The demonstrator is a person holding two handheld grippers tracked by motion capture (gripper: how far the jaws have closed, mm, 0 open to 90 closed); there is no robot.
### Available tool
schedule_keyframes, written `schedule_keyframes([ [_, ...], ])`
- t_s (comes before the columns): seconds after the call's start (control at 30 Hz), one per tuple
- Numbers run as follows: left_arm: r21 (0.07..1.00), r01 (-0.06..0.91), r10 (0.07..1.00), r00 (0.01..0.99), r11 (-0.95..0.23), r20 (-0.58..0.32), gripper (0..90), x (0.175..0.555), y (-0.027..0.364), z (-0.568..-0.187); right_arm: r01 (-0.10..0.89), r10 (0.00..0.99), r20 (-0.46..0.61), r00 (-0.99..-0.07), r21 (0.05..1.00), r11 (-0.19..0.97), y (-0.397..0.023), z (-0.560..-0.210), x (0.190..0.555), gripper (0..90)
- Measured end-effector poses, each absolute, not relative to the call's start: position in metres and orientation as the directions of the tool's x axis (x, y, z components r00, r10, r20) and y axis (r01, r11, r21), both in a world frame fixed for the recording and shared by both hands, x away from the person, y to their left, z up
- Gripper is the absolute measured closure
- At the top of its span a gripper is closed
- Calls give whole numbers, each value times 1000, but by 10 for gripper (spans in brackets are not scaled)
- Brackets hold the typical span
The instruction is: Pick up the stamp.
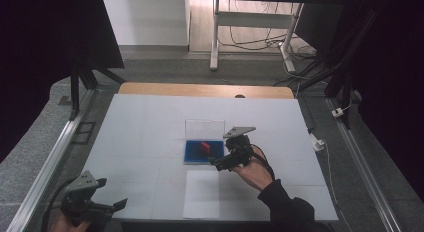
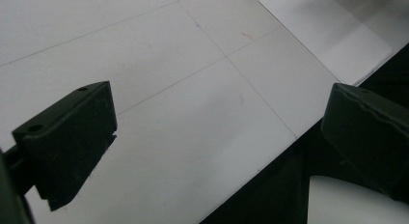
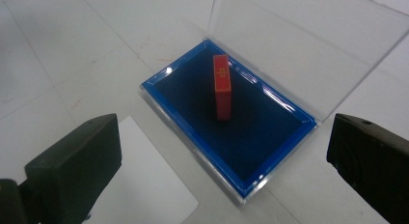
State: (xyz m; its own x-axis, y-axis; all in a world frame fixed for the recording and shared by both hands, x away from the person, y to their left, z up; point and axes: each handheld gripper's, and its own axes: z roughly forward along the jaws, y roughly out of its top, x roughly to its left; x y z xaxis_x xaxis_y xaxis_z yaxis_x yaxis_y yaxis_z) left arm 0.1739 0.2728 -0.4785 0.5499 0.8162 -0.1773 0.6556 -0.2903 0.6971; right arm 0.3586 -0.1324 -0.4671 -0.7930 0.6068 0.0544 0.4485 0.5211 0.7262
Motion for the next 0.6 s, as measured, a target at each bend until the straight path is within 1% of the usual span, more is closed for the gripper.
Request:
schedule_keyframes([
  [0.23,697,658,813,551,-286,-186,0,173,274,-479,422,598,-7,-801,703,573,-116,-475,370,0],
  [0.33,696,658,813,552,-288,-185,0,174,274,-479,430,601,4,-800,702,567,-110,-478,376,0],
  [0.6,695,659,811,554,-287,-189,0,174,274,-479,434,599,-14,-801,676,596,-93,-490,387,0],
])
